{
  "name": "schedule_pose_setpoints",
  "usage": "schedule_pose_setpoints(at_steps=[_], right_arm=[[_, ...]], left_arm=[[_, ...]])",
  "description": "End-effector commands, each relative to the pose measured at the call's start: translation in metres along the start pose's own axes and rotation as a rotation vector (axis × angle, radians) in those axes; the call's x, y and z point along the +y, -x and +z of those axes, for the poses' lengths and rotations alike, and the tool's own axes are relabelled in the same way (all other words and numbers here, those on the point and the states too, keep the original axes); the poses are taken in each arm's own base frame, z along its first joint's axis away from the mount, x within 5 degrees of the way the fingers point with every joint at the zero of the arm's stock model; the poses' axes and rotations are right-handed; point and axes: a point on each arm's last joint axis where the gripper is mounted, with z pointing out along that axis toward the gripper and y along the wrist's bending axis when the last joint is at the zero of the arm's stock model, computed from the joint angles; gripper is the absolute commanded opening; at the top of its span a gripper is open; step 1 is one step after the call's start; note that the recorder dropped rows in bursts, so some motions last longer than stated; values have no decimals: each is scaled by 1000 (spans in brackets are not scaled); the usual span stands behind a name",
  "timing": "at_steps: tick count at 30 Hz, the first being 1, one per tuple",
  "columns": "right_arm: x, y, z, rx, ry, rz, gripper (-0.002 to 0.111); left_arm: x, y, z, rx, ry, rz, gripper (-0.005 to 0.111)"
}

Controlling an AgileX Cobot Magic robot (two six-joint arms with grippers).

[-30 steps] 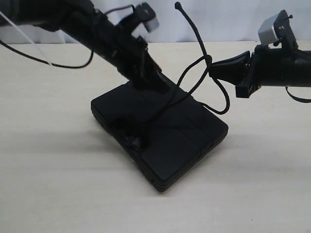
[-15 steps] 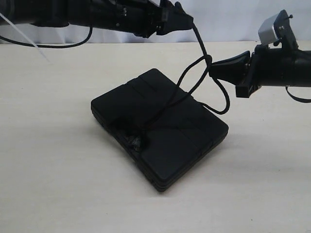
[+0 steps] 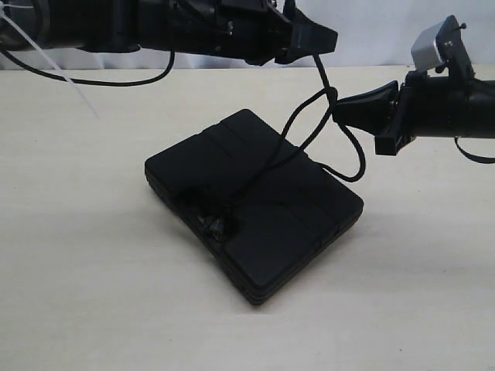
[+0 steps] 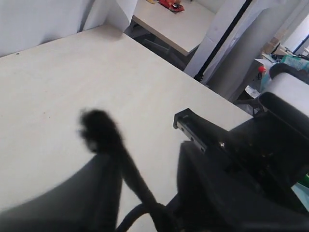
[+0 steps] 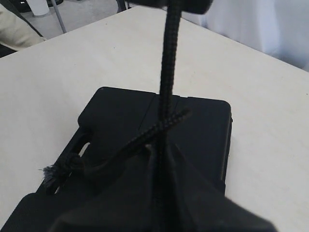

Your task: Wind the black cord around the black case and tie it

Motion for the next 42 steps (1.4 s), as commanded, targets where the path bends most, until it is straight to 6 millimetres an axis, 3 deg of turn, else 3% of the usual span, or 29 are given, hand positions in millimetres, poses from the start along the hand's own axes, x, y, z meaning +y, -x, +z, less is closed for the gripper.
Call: schedule_pose_setpoints(at_steps=[1,7,13,16,22,27,30,35,42], right_arm=[[1,2,-1,-12,7,-2,4],[-1,1,-1,1,-20,0,8],[-2,1,-2,3,-34,109,44],[-5,4,-9,48,-134,96,58],[5,32,-35,57,-294,-83,58],[39,58,-37,-40,-105,-244,58],[47,52,-21,37,-73,-336,58],[37,40,3,144,-184,-362,58],[34,37,8,165,-209,-356,33]], left_arm=[[2,2,-1,-9,19,-3,4],[2,2,-1,-6,21,-2,0],[2,2,-2,-9,21,-4,0],[-2,7,-5,-18,18,8,0],[-13,19,-14,-37,18,49,0],[-14,19,-14,-37,9,49,0],[-17,19,-14,-32,-26,50,0],[-24,17,-14,-19,-108,53,0],[-25,16,-14,-3,-112,68,0]])
